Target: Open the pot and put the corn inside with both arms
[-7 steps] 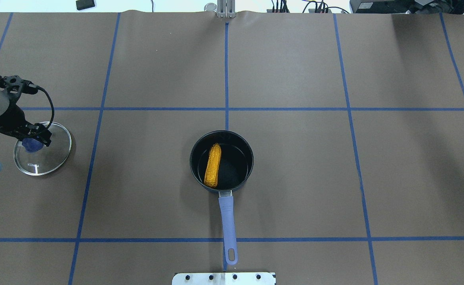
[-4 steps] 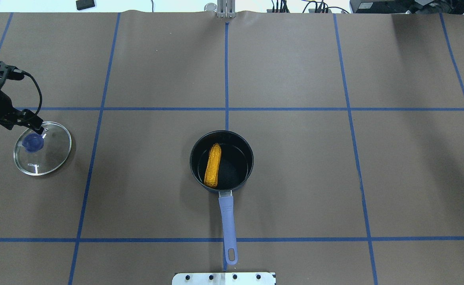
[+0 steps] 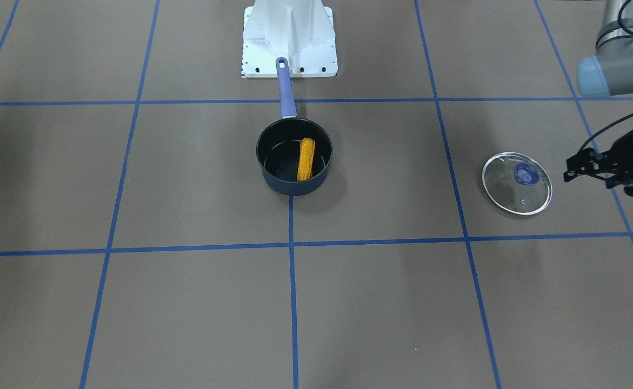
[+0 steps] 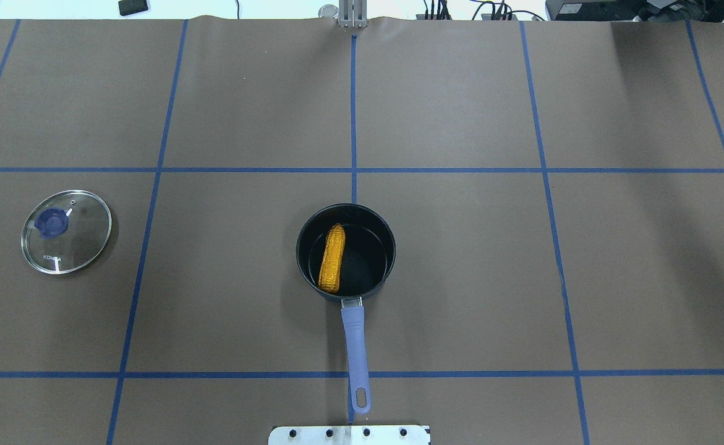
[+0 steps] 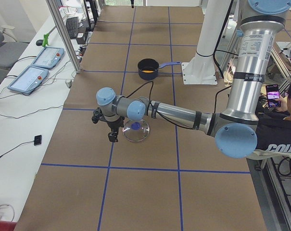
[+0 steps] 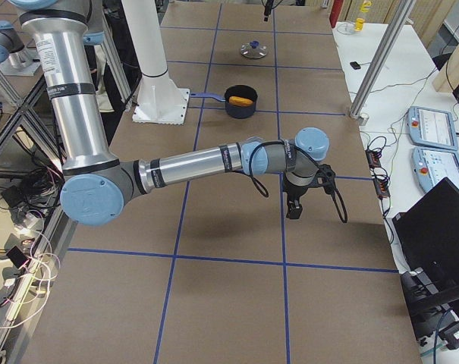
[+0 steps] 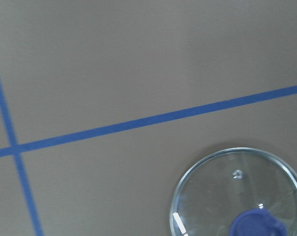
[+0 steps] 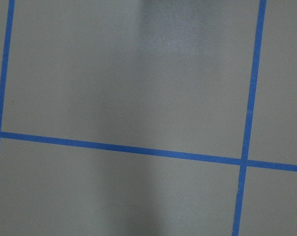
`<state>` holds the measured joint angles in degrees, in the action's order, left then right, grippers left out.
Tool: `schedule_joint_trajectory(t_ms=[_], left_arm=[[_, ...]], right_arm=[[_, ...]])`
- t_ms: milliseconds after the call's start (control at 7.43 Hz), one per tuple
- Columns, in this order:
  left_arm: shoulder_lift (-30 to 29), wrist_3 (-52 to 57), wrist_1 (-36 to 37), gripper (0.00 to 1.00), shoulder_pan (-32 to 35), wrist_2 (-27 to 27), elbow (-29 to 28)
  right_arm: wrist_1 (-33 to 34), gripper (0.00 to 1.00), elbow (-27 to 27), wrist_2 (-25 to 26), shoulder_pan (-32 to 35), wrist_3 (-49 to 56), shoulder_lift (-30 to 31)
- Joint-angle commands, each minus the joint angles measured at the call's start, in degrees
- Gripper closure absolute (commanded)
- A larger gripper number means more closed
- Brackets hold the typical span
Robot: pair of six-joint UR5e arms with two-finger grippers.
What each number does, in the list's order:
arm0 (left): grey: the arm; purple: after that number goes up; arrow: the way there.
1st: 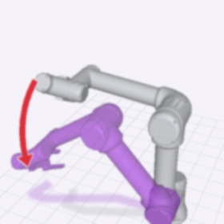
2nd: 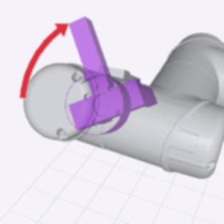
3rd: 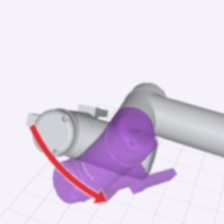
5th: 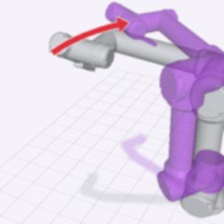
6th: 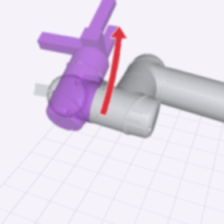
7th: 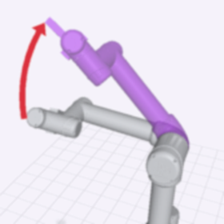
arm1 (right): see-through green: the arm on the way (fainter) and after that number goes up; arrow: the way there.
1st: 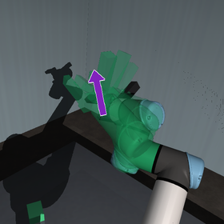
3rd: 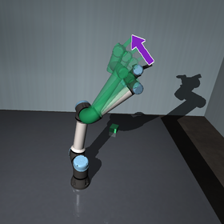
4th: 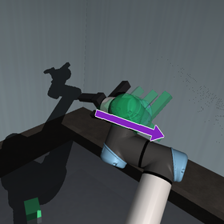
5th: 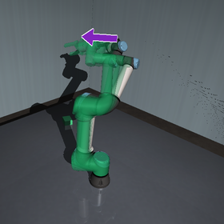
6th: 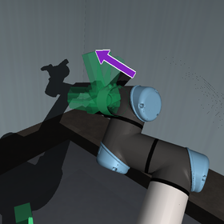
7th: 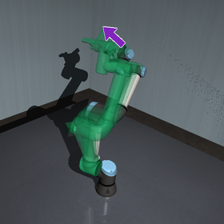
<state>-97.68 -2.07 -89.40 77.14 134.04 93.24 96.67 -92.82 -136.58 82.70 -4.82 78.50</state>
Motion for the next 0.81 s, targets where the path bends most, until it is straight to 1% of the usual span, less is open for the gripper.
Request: schedule_joint_trajectory(t_ms=[0,404,673], left_arm=[[0.7,7.7,2.7,0.03,5.6,0.0,-0.2],[2.0,14.8,2.6,0.03,10.6,0.1,-3.1],[3.1,15.1,1.9,0.03,12.7,-0.1,-3.5]], right_arm=[[0.0,0.0,0.0,0.1,0.0,0.0,0.0],[0.1,0.0,0.0,0.4,0.0,-0.1,-0.3],[0.1,0.0,0.2,1.1,0.0,-1.5,-0.5]])
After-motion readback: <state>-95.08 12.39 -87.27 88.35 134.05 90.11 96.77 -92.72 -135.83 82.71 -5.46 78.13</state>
